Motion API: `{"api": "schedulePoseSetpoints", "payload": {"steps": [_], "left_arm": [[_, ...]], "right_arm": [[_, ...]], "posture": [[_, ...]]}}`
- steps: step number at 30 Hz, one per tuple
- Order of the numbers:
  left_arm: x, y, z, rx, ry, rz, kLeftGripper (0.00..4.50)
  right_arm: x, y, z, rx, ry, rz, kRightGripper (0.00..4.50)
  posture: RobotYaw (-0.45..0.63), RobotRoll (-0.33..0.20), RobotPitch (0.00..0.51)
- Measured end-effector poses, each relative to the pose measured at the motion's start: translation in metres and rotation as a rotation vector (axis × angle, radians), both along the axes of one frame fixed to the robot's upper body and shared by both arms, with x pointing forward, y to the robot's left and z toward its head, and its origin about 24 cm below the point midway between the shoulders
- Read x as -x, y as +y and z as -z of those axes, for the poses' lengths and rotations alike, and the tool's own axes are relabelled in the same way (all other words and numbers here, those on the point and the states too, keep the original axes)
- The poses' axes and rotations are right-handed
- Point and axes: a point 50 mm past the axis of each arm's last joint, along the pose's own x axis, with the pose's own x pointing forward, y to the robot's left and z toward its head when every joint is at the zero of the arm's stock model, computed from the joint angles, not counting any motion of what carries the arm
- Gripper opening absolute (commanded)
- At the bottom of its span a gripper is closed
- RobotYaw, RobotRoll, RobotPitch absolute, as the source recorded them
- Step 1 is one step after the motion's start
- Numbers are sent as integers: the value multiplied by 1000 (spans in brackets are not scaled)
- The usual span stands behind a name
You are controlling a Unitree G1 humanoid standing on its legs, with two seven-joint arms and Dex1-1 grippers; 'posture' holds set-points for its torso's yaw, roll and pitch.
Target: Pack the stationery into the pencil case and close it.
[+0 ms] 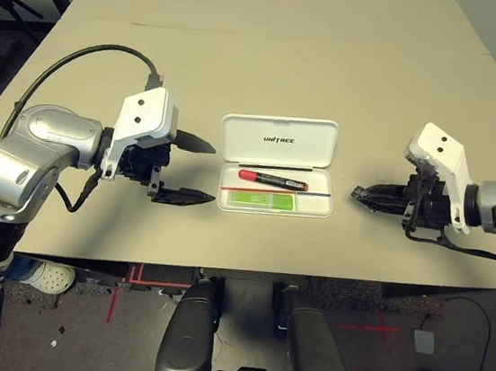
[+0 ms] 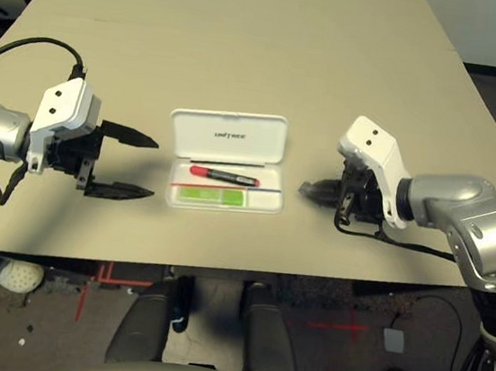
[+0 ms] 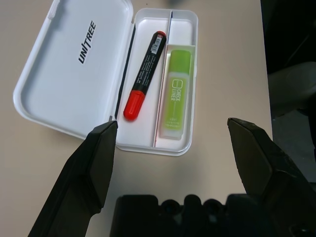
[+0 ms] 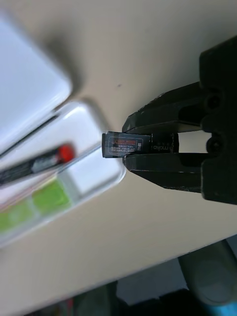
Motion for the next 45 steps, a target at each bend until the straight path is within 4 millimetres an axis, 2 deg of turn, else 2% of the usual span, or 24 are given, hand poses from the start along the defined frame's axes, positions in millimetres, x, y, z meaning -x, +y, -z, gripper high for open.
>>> {"api": "schedulePoseSetpoints", "payload": {"steps": [4, 15, 20, 25, 32, 42, 45], "left_arm": [[0, 0, 0, 0, -1, 1, 4500], [3, -5, -2, -7, -15, 1, 4500], [2, -4, -3, -9, -14, -14, 4500], [2, -3, -3, -8, -17, -23, 4500], [2, -3, -3, -7, -19, -30, 4500], [2, -3, -3, -7, -20, -32, 4500], [1, -3, -3, -8, -22, -33, 4500]], "right_arm": [[-5, 4, -11, 35, -25, -121, 276], [-18, 25, 11, 92, -49, -319, 276], [-25, 33, 13, 135, -107, -352, 276], [-32, 51, 11, 118, -142, -380, 276], [-32, 56, 17, 131, -134, -405, 276], [-32, 50, 20, 167, -141, -400, 276], [-32, 49, 21, 171, -141, -405, 1268]], "posture": [[49, 0, 192], [86, 0, 187], [94, 0, 187], [97, 0, 188], [96, 0, 193], [89, 0, 196], [86, 0, 196]]}}
